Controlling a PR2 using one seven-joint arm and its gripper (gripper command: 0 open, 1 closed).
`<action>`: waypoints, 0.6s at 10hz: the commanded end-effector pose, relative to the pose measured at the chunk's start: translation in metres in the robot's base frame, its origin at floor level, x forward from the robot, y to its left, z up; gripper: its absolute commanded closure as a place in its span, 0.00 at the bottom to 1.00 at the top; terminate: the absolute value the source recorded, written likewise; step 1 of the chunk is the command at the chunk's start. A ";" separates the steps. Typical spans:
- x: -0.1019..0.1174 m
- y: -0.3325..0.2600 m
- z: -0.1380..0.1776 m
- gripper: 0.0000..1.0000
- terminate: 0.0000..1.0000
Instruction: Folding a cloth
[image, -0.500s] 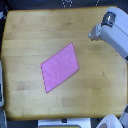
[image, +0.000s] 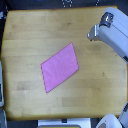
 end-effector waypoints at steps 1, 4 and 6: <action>0.006 0.049 -0.043 0.00 0.00; -0.017 0.078 -0.064 0.00 0.00; -0.034 0.101 -0.078 0.00 0.00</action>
